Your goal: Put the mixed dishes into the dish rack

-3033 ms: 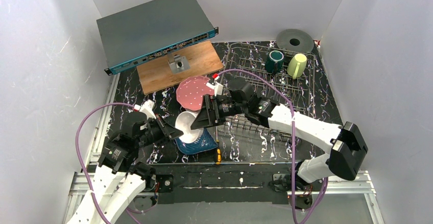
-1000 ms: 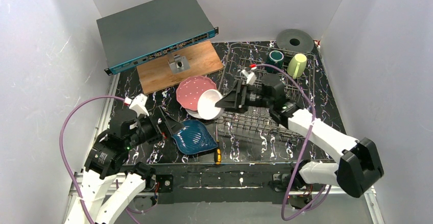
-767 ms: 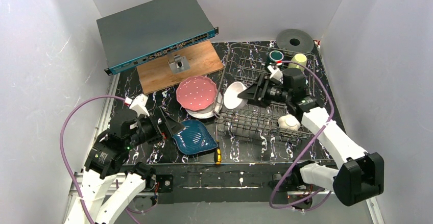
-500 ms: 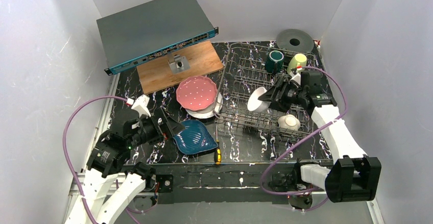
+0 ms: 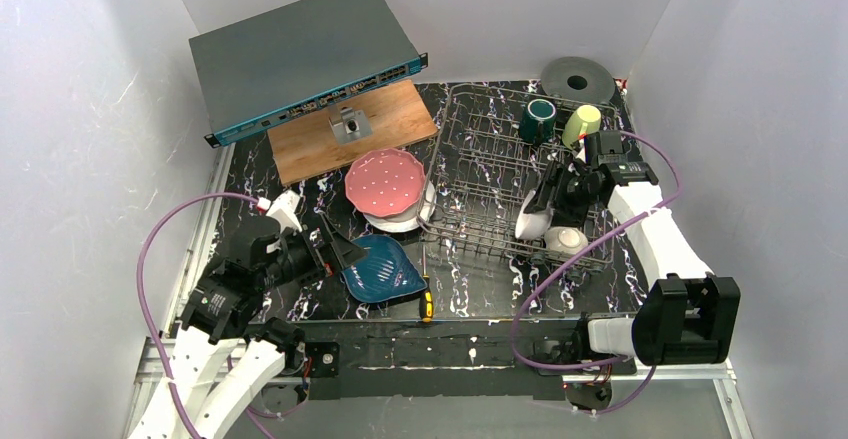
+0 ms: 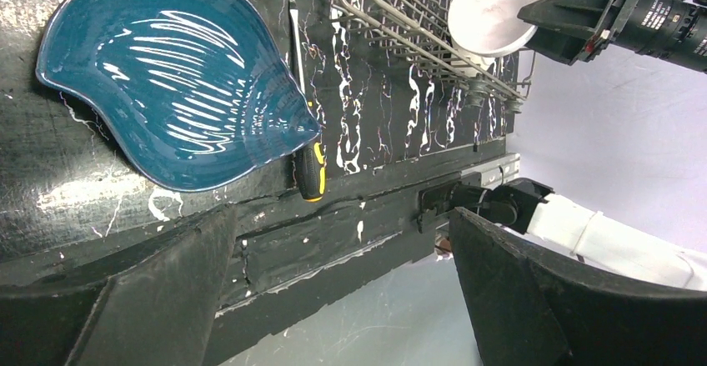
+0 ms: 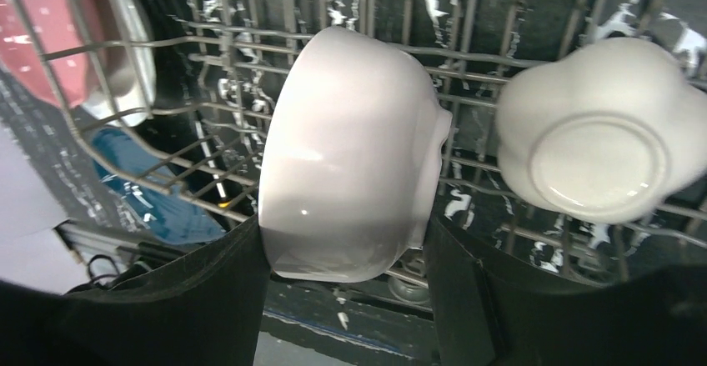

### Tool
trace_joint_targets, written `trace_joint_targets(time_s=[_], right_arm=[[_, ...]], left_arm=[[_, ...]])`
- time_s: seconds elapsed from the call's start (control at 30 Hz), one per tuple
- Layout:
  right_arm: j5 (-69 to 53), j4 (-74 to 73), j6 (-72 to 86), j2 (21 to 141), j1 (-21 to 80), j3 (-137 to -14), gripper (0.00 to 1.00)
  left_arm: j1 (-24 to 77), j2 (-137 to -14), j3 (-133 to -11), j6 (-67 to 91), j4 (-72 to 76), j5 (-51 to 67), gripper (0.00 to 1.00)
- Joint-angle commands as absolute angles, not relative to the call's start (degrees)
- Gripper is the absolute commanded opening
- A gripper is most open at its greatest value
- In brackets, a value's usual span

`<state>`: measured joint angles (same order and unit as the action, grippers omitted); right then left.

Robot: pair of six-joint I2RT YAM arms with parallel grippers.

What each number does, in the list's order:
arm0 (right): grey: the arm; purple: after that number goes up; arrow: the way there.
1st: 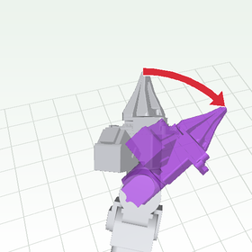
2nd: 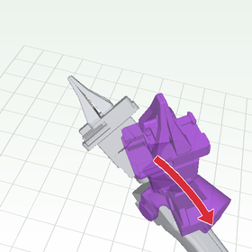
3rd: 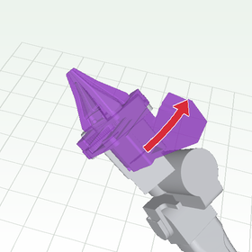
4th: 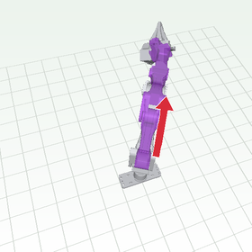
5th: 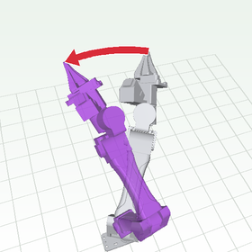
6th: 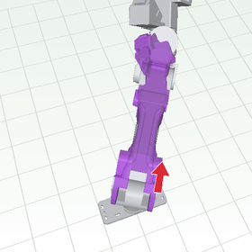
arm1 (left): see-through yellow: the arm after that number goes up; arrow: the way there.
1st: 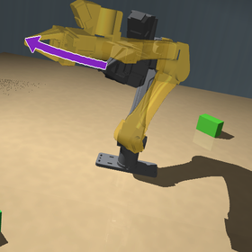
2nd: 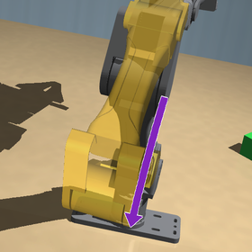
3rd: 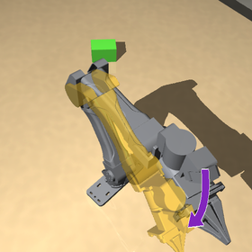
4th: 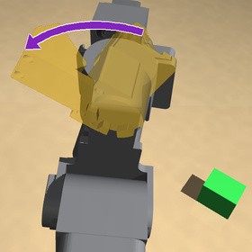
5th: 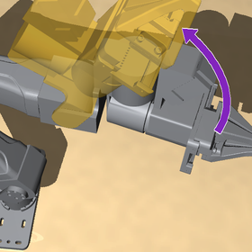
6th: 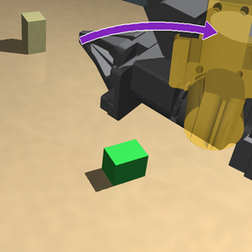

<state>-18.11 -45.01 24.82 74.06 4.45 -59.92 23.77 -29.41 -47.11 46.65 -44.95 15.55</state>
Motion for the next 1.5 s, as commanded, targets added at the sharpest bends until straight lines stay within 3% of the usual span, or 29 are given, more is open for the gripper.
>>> trace_joint_targets(time_s=[0.0, 0.57, 1.23, 1.3, 1.4, 1.47], right_arm=[[-9.95, -47.88, 22.22, 74.25, 4.07, -63.61, 0.01], [-0.37, -49.68, 20.98, 76.85, 6.11, -65.03, 0.01], [16.26, -53.11, 20.84, 84.97, 17.78, -66.83, 0.02], [16.98, -53.55, 20.91, 85.83, 18.85, -67.24, 0.06], [17.8, -54.46, 21.09, 87.26, 20.58, -67.95, 0.29], [18.74, -54.75, 20.89, 88.59, 23.14, -68.33, 0.61]], left_arm=[[23.85, -28.74, -46.14, 47.15, -44.11, 17.0, 0.98], [23.89, -28.56, -44.71, 48.01, -43.04, 18.47, 0.98], [23.82, -28.34, -44.29, 47.73, -43.34, 18.36, 0.98], [23.83, -28.47, -44.23, 47.74, -43.25, 18.37, 0.98], [23.84, -28.68, -44.37, 47.59, -43.25, 18.46, 0.98], [23.88, -29.41, -44.76, 47.42, -43.24, 18.55, 0.98]])
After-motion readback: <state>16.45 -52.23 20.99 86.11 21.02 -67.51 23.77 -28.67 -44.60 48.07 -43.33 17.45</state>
